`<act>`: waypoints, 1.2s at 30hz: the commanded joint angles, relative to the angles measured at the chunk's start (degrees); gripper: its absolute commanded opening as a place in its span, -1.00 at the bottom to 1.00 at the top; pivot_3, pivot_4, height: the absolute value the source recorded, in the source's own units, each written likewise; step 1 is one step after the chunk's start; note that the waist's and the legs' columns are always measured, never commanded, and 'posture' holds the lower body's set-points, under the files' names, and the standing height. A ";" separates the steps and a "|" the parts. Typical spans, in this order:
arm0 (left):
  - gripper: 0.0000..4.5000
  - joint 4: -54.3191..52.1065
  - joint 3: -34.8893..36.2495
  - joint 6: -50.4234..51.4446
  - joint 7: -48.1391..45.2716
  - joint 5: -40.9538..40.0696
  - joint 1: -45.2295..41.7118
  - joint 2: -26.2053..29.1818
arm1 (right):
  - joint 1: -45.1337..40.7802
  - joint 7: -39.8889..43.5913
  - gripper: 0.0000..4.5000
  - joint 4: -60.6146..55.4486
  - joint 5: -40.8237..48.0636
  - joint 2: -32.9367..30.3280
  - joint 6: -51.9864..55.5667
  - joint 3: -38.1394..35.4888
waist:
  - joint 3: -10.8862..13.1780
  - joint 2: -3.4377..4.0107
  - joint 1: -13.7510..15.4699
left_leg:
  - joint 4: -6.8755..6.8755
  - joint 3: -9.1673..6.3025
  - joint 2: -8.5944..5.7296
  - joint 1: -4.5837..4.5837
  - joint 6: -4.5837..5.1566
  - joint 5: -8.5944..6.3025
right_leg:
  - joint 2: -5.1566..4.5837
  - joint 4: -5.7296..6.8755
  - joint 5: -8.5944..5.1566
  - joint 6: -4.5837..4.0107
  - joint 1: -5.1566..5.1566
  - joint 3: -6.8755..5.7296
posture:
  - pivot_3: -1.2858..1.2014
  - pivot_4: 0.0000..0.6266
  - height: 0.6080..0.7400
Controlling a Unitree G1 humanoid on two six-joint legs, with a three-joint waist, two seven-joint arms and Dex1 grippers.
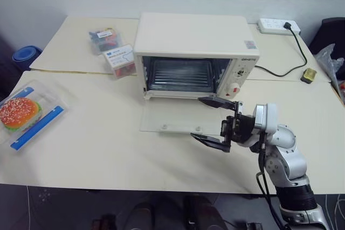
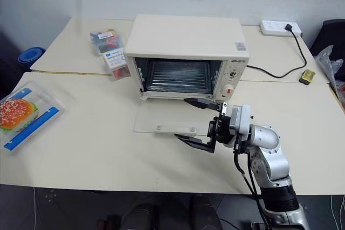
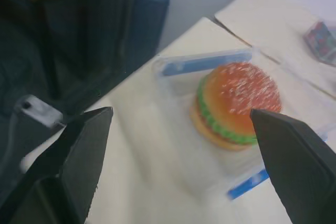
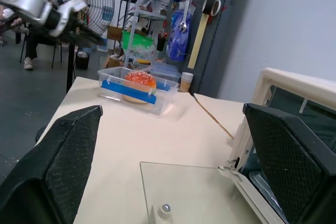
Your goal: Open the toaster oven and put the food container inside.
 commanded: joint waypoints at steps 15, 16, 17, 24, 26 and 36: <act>-0.22 22.04 -15.23 7.61 -3.28 21.23 -17.60 8.28 | 0.63 -4.11 1.00 -0.80 -0.86 -0.23 -0.49 -1.33 | -0.07 -0.13 -0.97 | -0.57 0.33 0.17 -0.09 -0.31 0.05 | 0.01 -0.17 -0.01 -0.03 -0.48 -0.07 | 0.03 -0.52 1.00; -0.35 22.21 -15.19 7.64 -3.62 21.82 -18.03 8.27 | 0.60 -4.23 1.00 -0.63 -1.05 -0.23 -0.65 -1.31 | -0.08 -0.14 -0.95 | -0.57 0.33 0.17 -0.09 -0.32 0.05 | 0.01 -0.12 -0.02 -0.03 -0.48 -0.07 | 0.03 -0.52 1.00; -0.48 22.33 -14.90 7.55 -3.63 22.34 -18.60 8.12 | 0.56 -4.31 1.00 -0.39 -1.29 -0.21 -0.88 -1.27 | -0.08 -0.13 -0.96 | -0.57 0.32 0.18 -0.08 -0.33 0.06 | 0.01 -0.10 -0.02 -0.04 -0.48 -0.09 | 0.03 -0.52 1.00; -0.89 14.77 -12.66 11.79 -4.79 22.57 -22.16 8.87 | 1.40 -4.76 1.00 0.43 -2.15 -1.04 -1.50 -2.00 | -0.13 -0.25 -0.72 | -0.53 0.32 0.17 -0.08 -0.33 0.07 | 0.01 -0.05 -0.02 -0.05 -0.48 -0.08 | 0.03 -0.52 1.00; -0.89 7.16 -12.99 16.16 -5.84 21.00 -22.65 9.37 | 2.62 -4.68 1.00 0.36 -2.28 -2.41 -1.48 -3.26 | -0.16 -0.35 -0.33 | -0.54 0.29 0.18 -0.11 -0.33 0.07 | 0.01 -0.08 -0.02 -0.05 -0.48 -0.11 | 0.03 -0.52 1.00; -0.89 -26.34 -28.73 37.84 2.31 11.77 -47.39 -3.69 | 13.28 -3.45 1.00 1.43 -4.17 -9.84 -3.67 -10.45 | -0.11 -0.19 1.45 | -0.37 0.28 0.03 -0.16 -0.30 0.06 | -0.03 -0.09 0.01 0.02 -0.39 -0.09 | 0.03 -0.52 1.00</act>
